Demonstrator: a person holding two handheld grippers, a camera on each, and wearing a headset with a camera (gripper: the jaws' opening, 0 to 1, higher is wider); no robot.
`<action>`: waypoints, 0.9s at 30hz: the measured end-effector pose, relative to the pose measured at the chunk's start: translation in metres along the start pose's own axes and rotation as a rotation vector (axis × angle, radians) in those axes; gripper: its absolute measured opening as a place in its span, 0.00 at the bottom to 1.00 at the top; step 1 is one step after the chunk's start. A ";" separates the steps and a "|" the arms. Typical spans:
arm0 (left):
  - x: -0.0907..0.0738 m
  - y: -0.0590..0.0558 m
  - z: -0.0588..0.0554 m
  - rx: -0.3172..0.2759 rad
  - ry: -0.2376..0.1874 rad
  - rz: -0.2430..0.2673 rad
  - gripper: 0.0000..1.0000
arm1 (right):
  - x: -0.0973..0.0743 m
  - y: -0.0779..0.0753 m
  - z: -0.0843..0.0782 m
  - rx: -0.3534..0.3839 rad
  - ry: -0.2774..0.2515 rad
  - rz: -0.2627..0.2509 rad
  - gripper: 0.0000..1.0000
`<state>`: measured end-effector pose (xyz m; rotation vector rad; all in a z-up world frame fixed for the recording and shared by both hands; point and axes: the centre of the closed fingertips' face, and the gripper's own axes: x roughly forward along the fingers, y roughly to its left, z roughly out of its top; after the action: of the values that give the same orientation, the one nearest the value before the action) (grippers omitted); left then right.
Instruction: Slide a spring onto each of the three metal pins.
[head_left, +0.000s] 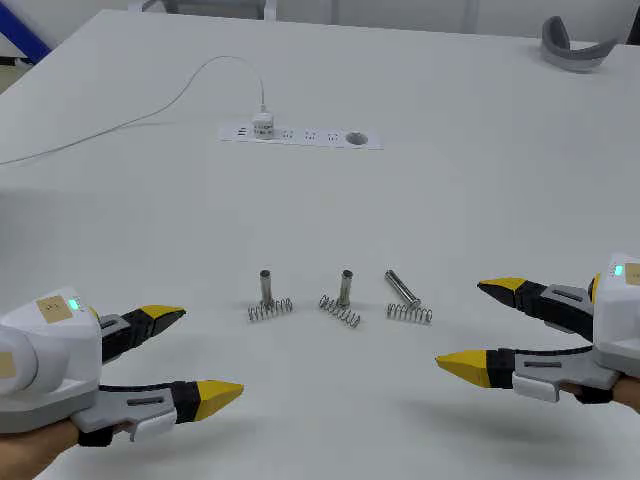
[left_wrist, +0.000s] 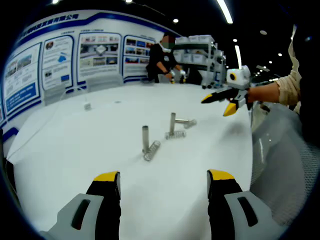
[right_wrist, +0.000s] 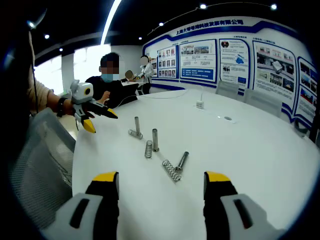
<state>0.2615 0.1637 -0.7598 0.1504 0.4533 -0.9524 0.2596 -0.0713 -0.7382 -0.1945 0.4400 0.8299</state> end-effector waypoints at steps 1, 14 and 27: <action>0.000 0.000 0.000 0.001 0.001 0.001 0.71 | 0.000 0.000 0.000 0.000 0.002 -0.001 0.70; -0.001 0.002 0.000 0.003 0.005 0.009 0.70 | -0.001 -0.001 0.004 0.007 0.001 -0.007 0.69; 0.000 0.003 0.000 0.007 0.007 0.015 0.69 | 0.002 -0.014 0.011 0.023 -0.001 -0.032 0.64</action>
<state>0.2644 0.1654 -0.7599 0.1631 0.4552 -0.9394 0.2745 -0.0751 -0.7290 -0.1796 0.4438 0.7937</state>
